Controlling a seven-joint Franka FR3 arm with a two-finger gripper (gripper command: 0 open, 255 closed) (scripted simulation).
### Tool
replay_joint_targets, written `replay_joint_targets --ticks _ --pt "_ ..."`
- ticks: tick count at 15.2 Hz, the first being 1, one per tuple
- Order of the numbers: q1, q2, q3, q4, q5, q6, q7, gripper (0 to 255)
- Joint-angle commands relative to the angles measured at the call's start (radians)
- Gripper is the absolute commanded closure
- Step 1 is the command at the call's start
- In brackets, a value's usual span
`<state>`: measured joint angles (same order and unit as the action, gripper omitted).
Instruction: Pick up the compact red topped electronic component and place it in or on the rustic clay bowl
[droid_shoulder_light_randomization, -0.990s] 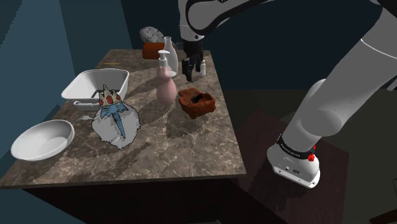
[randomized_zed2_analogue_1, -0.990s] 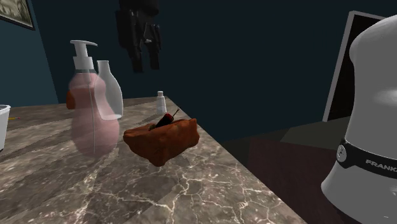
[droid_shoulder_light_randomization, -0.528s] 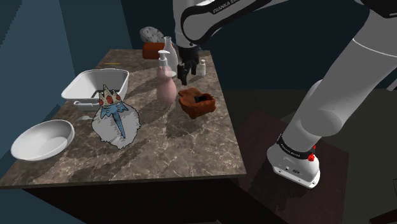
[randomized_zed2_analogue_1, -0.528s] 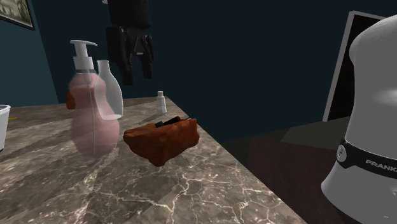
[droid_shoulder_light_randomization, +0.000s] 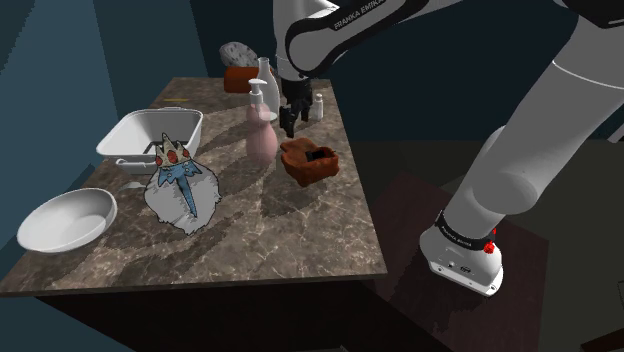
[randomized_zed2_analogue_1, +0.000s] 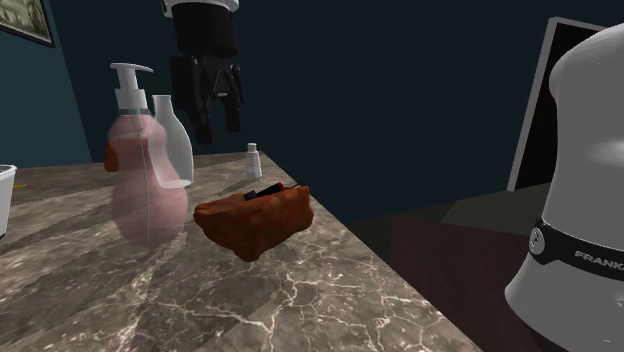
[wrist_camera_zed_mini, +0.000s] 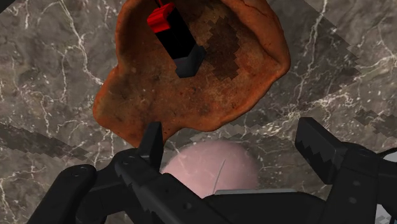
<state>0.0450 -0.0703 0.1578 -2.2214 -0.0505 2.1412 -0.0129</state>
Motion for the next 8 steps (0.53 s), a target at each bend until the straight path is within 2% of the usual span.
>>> replay_joint_targets --ticks 1,2,8 --pt "0.000 0.000 0.000 0.000 0.000 0.000 0.000 0" --pt "0.000 0.000 0.000 0.000 0.000 0.000 0.000 255" --pt "0.000 0.000 0.000 0.000 0.000 0.000 0.000 255"
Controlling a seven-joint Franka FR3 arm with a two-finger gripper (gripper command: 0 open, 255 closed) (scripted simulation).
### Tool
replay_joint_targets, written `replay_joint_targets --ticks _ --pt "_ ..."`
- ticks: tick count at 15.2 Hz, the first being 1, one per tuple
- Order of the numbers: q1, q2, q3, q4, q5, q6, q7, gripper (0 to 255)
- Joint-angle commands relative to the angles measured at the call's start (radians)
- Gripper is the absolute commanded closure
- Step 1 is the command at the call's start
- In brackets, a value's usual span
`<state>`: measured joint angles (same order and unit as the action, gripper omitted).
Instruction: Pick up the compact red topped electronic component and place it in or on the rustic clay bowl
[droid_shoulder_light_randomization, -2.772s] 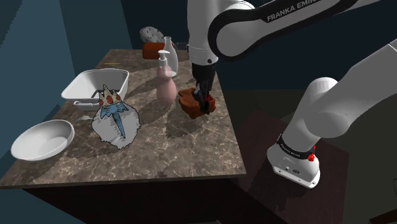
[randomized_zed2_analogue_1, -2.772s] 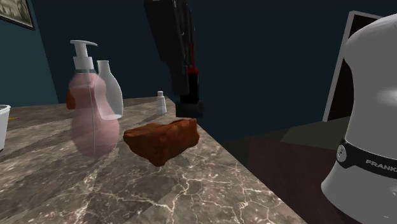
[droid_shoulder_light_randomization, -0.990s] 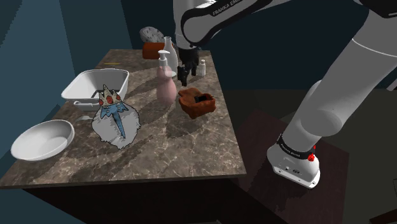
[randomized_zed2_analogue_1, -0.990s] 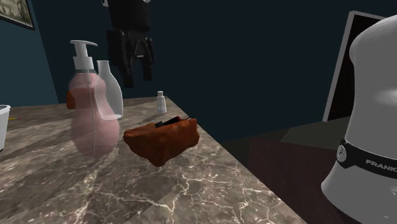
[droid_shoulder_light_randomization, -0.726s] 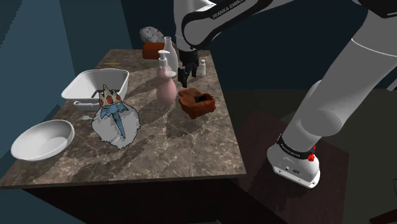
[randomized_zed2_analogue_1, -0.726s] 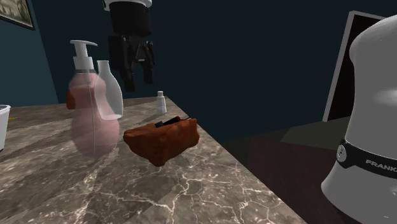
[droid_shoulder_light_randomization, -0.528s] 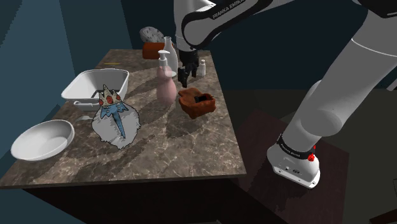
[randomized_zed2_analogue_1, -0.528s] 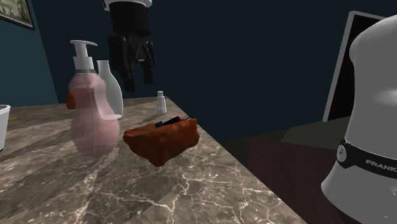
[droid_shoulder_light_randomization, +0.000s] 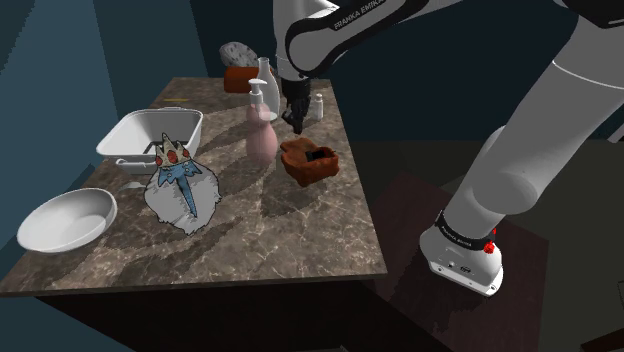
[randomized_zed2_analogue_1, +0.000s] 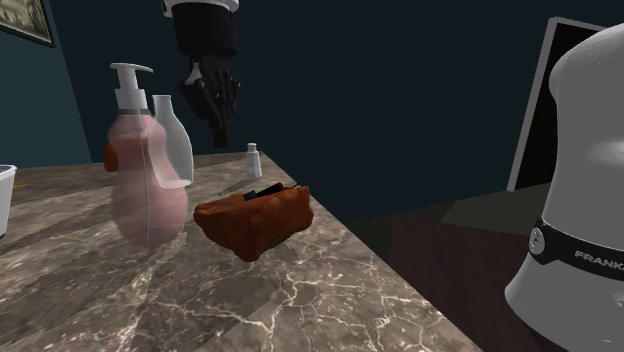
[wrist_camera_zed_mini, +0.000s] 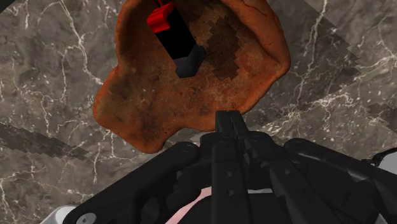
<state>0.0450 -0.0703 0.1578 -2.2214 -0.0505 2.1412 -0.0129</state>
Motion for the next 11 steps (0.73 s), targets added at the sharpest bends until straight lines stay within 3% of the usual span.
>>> replay_joint_targets --ticks 1,3,4,7,11 --pt "0.000 0.000 0.000 0.000 0.000 0.000 0.000 255" --pt "0.000 0.000 0.000 0.000 0.000 0.000 0.000 255" --pt "0.000 0.000 0.000 0.000 0.000 0.000 0.000 0" --pt "-0.050 0.046 -0.073 0.033 0.154 -0.104 -0.213 0" --pt "-0.131 0.159 -0.151 0.112 0.289 -0.283 -0.439 0"
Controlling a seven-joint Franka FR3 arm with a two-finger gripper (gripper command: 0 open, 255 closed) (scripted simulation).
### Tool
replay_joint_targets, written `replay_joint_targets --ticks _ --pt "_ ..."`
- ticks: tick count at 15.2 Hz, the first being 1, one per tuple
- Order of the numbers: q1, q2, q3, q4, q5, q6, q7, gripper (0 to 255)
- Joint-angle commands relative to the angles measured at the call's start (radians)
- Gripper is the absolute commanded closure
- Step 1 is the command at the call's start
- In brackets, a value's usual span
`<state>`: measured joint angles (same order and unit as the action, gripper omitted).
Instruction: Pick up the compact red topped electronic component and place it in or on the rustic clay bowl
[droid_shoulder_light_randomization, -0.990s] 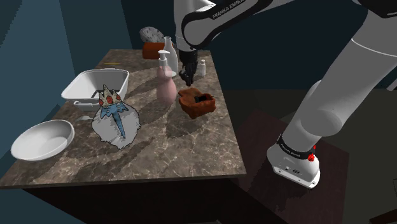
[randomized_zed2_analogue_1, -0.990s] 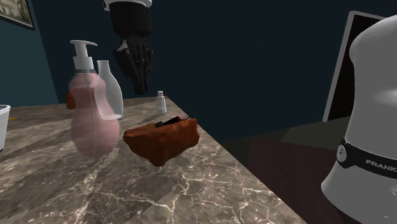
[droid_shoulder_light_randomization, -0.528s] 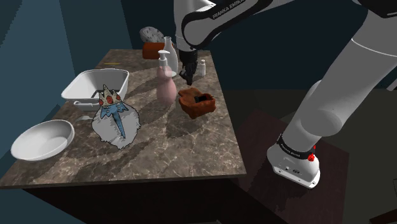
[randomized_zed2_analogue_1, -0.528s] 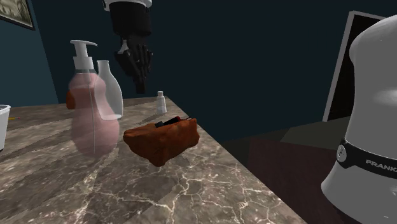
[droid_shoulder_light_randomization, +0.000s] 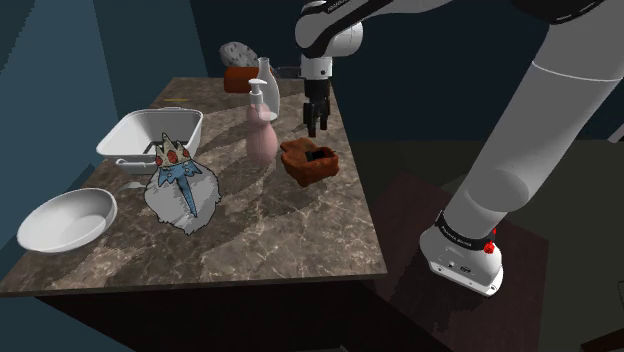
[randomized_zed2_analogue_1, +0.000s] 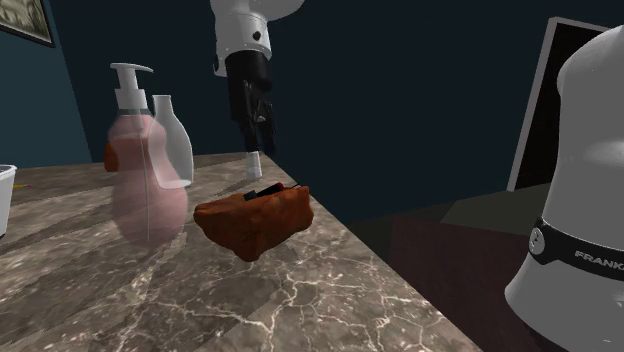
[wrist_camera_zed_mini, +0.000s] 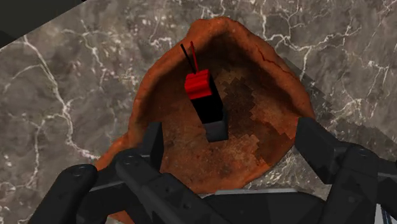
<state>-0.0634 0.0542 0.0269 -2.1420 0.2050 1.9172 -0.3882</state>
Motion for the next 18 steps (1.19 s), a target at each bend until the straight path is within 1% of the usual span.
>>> replay_joint_targets --ticks 1,2,10,18 --pt "-0.044 0.071 -0.036 0.057 0.057 -0.108 -0.111 0" --pt "-0.065 0.105 -0.048 0.080 0.075 -0.152 -0.151 0" --pt "-0.053 0.111 -0.034 -0.013 0.091 -0.052 -0.159 0" --pt "-0.053 0.111 -0.034 -0.013 0.091 -0.053 -0.159 0"
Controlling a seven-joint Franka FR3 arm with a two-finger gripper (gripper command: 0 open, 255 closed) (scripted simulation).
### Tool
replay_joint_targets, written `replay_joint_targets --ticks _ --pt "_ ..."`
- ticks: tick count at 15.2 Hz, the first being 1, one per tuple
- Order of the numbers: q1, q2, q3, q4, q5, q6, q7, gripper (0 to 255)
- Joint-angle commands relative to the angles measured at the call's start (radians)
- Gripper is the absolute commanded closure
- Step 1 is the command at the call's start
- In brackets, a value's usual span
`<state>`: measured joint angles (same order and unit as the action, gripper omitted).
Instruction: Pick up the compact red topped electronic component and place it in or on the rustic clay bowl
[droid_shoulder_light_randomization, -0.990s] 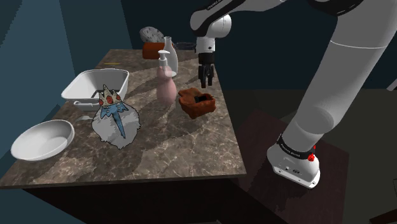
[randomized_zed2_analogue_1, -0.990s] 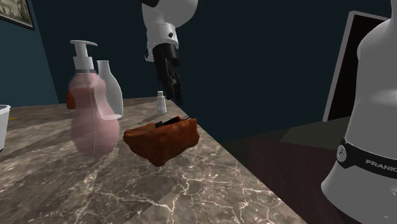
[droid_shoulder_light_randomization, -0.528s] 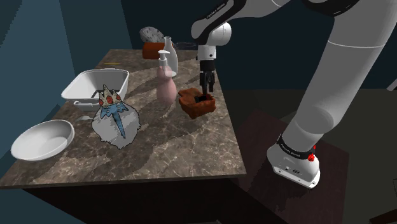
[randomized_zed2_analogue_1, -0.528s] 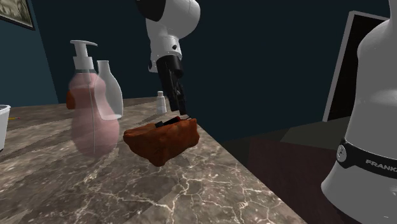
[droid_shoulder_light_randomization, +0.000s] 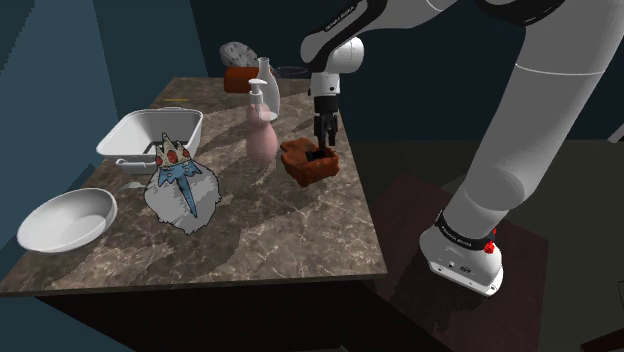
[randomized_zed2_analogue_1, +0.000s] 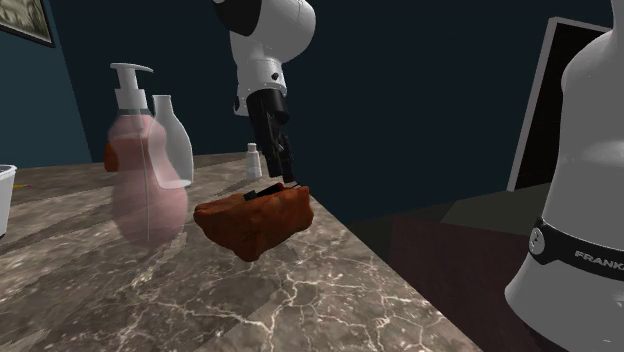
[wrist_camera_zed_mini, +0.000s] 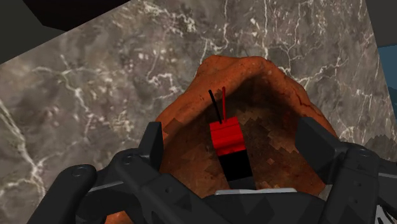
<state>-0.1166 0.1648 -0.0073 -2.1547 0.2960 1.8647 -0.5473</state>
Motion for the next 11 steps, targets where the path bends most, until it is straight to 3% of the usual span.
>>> replay_joint_targets --ticks 1,11 --pt "0.000 0.000 0.000 0.000 0.000 0.000 0.000 255" --pt "0.000 -0.008 0.000 0.004 -0.001 -0.012 0.003 255"
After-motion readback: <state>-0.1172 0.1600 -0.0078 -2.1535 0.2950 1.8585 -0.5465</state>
